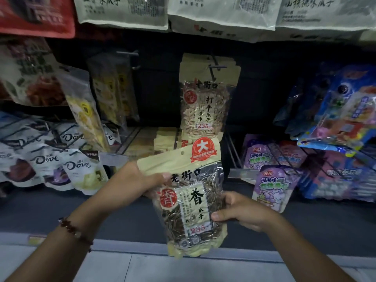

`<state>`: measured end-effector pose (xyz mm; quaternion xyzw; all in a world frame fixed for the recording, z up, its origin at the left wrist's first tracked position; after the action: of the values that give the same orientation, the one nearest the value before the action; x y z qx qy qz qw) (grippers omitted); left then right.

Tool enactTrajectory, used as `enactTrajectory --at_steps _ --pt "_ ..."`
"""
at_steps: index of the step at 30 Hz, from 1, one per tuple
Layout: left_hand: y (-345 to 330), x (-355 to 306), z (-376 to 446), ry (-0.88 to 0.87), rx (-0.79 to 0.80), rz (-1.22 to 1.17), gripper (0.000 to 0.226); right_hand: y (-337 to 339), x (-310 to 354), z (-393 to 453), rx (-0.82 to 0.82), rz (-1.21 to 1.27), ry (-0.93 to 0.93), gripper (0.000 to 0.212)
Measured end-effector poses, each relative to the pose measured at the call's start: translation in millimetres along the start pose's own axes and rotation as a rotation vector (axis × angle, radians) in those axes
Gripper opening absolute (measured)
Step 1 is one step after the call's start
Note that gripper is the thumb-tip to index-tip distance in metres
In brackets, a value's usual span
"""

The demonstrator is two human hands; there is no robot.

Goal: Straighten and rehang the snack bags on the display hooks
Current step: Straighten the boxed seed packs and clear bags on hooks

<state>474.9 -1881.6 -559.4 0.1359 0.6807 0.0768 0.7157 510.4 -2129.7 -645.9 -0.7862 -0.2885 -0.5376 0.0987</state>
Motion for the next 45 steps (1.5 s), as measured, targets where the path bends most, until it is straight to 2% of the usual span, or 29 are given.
enactTrajectory --at_steps 4,9,12,16,18,22,26,31,35,39,42,45 --pt "2 14 1 0.046 0.025 0.175 0.009 -7 -7 10 0.06 -0.148 -0.031 0.039" --pt "-8 36 1 0.031 0.192 0.486 0.025 -19 -20 30 0.104 -0.516 -0.066 0.036" --pt "-11 46 4 0.005 0.23 0.661 0.032 -24 -16 41 0.104 -0.556 -0.043 0.023" --pt "-18 58 7 0.014 0.298 0.95 0.034 -25 9 52 -0.093 -0.58 0.104 0.033" --pt "-16 66 10 0.043 0.302 1.008 0.032 -25 23 54 -0.228 -0.653 0.197 0.048" --pt "-3 79 16 0.106 0.294 1.02 0.033 -33 41 66 -0.371 -0.883 0.373 0.065" --pt "7 93 18 0.163 0.285 0.959 0.03 -41 51 84 -0.436 -0.999 0.4 0.065" --pt "13 106 21 0.201 0.295 0.891 0.027 -41 55 108 -0.502 -1.01 0.408 0.063" --pt "18 112 24 0.183 0.296 0.904 0.028 -39 60 128 -0.569 -1.033 0.43 0.056" --pt "23 113 26 0.175 0.281 0.893 0.03 -34 70 137 -0.681 -1.003 0.459 0.031" --pt "29 115 26 0.168 0.258 0.867 0.038 -32 73 143 -0.7 -0.944 0.431 0.018" --pt "37 120 28 0.17 0.236 0.805 0.046 -33 73 144 -0.683 -0.885 0.417 0.014"
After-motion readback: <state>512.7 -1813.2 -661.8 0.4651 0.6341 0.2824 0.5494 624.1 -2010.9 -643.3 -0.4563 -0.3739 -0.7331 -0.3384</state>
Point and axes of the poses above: each hand's wrist, its own z-axis towards the middle knuckle, its own y-axis out of the back of the hand, x = y × z, the point moved 5 cm from there along z, towards the middle knuckle
